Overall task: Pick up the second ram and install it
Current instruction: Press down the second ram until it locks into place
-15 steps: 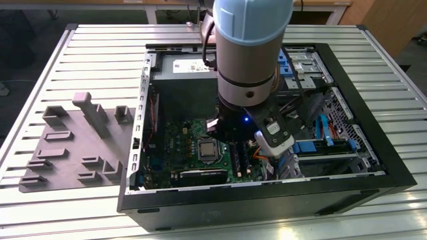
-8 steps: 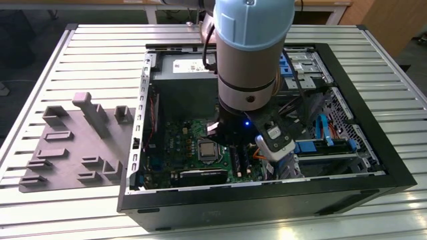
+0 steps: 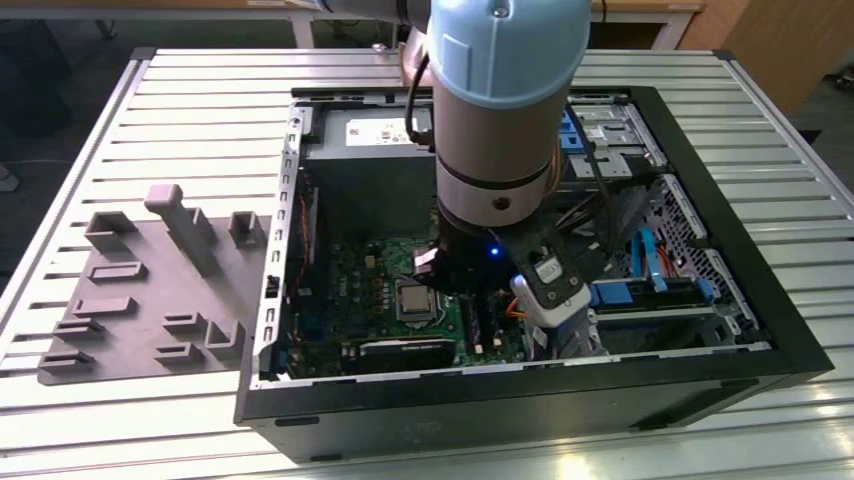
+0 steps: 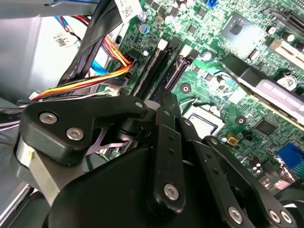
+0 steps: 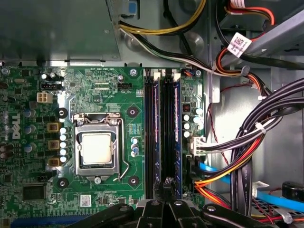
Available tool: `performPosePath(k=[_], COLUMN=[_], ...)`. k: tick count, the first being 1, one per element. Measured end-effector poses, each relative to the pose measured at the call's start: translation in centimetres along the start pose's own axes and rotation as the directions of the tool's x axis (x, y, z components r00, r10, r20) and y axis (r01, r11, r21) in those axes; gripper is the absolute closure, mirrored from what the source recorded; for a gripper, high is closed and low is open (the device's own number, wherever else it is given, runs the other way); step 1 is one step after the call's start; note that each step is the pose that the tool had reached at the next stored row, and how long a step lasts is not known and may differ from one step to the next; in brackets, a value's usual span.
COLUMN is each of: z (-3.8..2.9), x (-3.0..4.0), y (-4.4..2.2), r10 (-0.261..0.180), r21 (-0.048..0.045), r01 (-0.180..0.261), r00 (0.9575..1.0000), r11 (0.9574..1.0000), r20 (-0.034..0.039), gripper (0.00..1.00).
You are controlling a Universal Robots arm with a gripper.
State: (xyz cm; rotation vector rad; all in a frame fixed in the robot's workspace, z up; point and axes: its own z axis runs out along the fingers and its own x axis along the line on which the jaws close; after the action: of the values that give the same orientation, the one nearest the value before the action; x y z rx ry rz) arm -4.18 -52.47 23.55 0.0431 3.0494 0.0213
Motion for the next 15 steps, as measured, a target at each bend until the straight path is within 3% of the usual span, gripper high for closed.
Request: performPosePath(k=[10,15], z=[0.25,0.70], x=[0.02,0.06], y=[-0.19,-0.19], r10=[0.000,0.000], r21=[0.0000,-0.0001], r01=[0.000,0.000], r00=[1.0000,1.0000], r11=[1.0000,1.0000], r20=[0.0000,0.0000], gripper=[0.89,0.89])
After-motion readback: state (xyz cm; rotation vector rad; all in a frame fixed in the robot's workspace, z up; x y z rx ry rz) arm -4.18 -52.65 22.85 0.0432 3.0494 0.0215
